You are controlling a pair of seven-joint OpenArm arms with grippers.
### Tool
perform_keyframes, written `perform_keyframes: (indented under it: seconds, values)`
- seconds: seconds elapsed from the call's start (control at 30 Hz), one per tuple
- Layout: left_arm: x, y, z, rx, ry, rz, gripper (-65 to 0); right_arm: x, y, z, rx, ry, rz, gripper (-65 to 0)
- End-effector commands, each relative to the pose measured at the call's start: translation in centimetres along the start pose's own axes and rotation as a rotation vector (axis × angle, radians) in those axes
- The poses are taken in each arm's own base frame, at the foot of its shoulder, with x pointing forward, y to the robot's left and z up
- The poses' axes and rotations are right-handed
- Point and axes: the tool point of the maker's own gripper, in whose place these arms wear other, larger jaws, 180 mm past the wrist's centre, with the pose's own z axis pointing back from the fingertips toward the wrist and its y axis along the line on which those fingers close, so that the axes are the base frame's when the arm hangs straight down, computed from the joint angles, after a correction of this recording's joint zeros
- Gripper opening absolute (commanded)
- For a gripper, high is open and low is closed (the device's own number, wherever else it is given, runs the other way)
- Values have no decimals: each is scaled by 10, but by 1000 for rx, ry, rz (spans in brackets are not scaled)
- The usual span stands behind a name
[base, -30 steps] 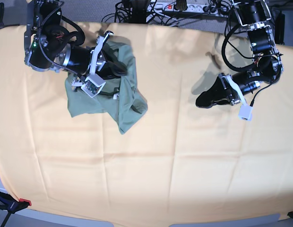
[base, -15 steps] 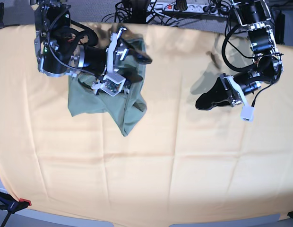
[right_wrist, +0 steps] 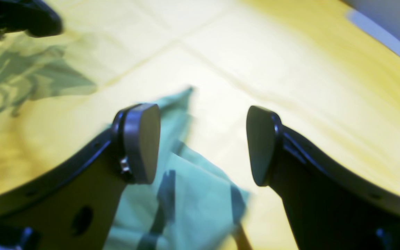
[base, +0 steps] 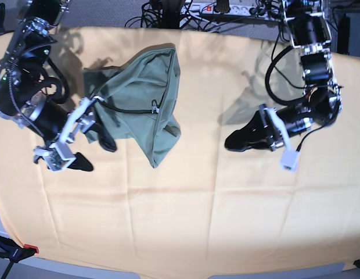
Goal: Fold the T-shirt properly
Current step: 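Move the left gripper to the bundle and grasp its loose flap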
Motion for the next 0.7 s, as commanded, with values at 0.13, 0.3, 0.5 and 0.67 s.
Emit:
perform_keyframes:
  seconds: [0.13,0.3,0.5,0.67]
  values:
    - [13,-8,-43,-13,85,-170,-583,-9,-16,21,-65,12,-6,-243]
    - [0,-14,-78,-18,211,-304,-395,-32,-8,27,-53,77,-36,-243]
    - [-4,-17,-103,5,228,-383,-395,-43,-3,29,-41,108,-52,-243]
    - [-13,-11,-114,20,233,-351,-395,-44,-3,29,-42,112,-52,-243]
